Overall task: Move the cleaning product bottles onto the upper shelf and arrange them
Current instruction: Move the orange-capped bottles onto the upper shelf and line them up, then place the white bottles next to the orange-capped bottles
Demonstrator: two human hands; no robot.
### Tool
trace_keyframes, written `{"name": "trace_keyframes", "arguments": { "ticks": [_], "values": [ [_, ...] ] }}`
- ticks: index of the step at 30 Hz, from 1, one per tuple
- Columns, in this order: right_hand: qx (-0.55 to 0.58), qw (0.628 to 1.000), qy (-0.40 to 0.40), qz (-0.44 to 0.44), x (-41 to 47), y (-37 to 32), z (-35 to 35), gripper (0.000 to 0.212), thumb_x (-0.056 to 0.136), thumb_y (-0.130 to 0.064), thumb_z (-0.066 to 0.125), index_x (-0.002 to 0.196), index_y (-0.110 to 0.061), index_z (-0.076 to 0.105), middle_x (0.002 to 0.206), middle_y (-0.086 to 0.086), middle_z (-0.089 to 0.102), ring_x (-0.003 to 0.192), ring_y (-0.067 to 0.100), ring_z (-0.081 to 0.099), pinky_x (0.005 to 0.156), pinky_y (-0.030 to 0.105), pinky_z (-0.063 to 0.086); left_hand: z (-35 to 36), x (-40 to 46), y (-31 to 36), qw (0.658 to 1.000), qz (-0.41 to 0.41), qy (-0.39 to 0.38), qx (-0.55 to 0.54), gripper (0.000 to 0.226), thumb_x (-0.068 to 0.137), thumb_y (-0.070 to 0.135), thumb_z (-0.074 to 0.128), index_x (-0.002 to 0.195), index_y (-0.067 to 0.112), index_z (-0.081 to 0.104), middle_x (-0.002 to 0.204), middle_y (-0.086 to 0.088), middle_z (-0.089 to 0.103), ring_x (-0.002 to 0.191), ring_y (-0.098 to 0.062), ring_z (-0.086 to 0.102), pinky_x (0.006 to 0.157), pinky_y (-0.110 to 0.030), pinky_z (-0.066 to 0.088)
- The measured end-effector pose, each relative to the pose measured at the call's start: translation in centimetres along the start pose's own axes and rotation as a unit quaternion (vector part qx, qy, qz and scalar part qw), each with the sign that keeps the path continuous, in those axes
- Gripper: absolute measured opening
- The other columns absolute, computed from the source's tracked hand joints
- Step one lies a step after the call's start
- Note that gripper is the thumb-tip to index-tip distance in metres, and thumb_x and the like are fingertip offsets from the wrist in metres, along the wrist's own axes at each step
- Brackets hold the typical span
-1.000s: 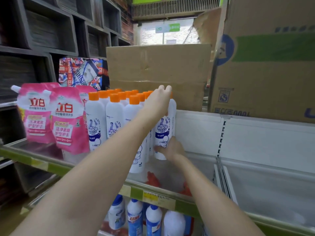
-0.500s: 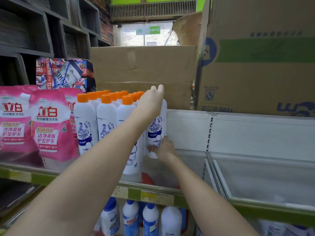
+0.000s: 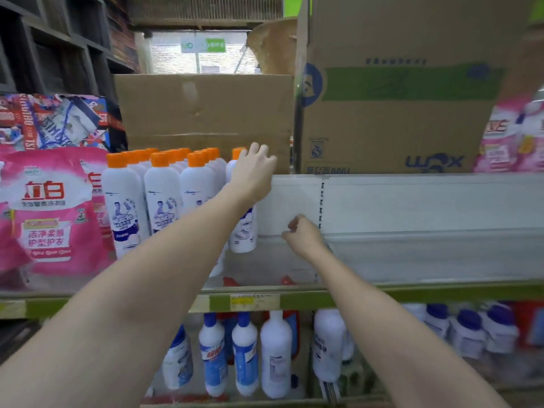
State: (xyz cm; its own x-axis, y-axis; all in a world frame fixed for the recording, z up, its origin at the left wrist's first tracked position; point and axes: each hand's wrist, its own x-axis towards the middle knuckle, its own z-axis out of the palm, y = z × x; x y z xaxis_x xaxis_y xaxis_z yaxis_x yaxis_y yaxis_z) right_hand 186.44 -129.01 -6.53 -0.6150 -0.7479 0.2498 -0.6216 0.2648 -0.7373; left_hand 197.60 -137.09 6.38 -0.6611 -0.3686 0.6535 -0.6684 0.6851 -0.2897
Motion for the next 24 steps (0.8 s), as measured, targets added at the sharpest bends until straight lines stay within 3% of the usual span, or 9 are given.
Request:
{"name": "trace_keyframes", "arguments": {
  "ticks": [4,9,12,14,18,21,24],
  "values": [
    [0.002,0.997,0.069,0.025,-2.5,2.9,-4.3,0.023,0.092,-0.013,0.063,0.113,-0.005,0.061,0.114,0.013,0.066,0.109,0.03,0.06,0.084,0.03,0.044,1.0,-0.4,5.1,0.992,0.045,-0.039,-0.115,0.02,0.088,0.004,0.054,0.107,0.006,0.06,0.111,-0.015,0.058,0.107,-0.034,0.052,0.075,-0.039,0.043],
    [-0.011,0.986,0.156,0.062,-5.9,7.0,-11.3,0.018,0.093,-0.011,0.062,0.11,-0.005,0.062,0.107,0.008,0.066,0.105,0.029,0.06,0.079,0.027,0.039,0.9,-0.6,13.3,0.948,0.079,-0.108,-0.288,0.016,0.093,0.013,0.056,0.107,0.006,0.058,0.104,-0.012,0.06,0.092,-0.033,0.058,0.069,-0.035,0.048],
    [-0.032,0.976,0.199,0.087,-8.5,10.0,-15.7,0.015,0.092,-0.011,0.062,0.106,-0.006,0.061,0.102,0.007,0.065,0.102,0.03,0.06,0.08,0.03,0.042,-0.2,-0.7,18.7,0.905,0.102,-0.127,-0.394,0.008,0.092,0.012,0.061,0.086,0.008,0.062,0.086,-0.009,0.066,0.082,-0.03,0.063,0.068,-0.034,0.049],
    [-0.04,0.969,0.214,0.119,-10.2,12.2,-18.3,0.017,0.093,-0.012,0.06,0.109,-0.005,0.062,0.102,0.006,0.063,0.104,0.03,0.06,0.089,0.035,0.046,-1.0,-1.0,22.2,0.874,0.122,-0.15,-0.445,0.02,0.091,0.012,0.063,0.071,0.014,0.059,0.072,-0.003,0.063,0.072,-0.026,0.064,0.067,-0.036,0.053],
    [-0.055,0.956,0.226,0.181,-13.2,17.0,-22.0,0.016,0.094,-0.013,0.06,0.108,-0.006,0.062,0.107,0.012,0.064,0.106,0.032,0.059,0.091,0.039,0.049,-1.5,-1.9,28.6,0.851,0.183,-0.182,-0.457,0.019,0.09,0.015,0.063,0.072,0.017,0.062,0.07,0.005,0.06,0.064,-0.014,0.058,0.068,-0.034,0.054],
    [-0.067,0.953,0.22,0.195,-15.2,20.4,-23.8,0.006,0.093,-0.011,0.059,0.098,-0.009,0.059,0.097,0.007,0.06,0.095,0.029,0.056,0.076,0.031,0.039,-0.7,-2.8,32.9,0.849,0.198,-0.198,-0.448,0.02,0.087,0.021,0.064,0.067,0.024,0.061,0.071,0.006,0.061,0.071,-0.019,0.062,0.069,-0.034,0.054],
    [-0.069,0.957,0.205,0.194,-16.5,24.0,-25.2,0.004,0.093,-0.012,0.059,0.092,-0.012,0.056,0.09,0.003,0.059,0.088,0.026,0.055,0.069,0.031,0.036,0.1,-4.1,37.0,0.848,0.212,-0.235,-0.424,0.012,0.088,0.021,0.063,0.078,0.014,0.066,0.08,-0.003,0.067,0.075,-0.022,0.062,0.068,-0.034,0.052]
  ]
}}
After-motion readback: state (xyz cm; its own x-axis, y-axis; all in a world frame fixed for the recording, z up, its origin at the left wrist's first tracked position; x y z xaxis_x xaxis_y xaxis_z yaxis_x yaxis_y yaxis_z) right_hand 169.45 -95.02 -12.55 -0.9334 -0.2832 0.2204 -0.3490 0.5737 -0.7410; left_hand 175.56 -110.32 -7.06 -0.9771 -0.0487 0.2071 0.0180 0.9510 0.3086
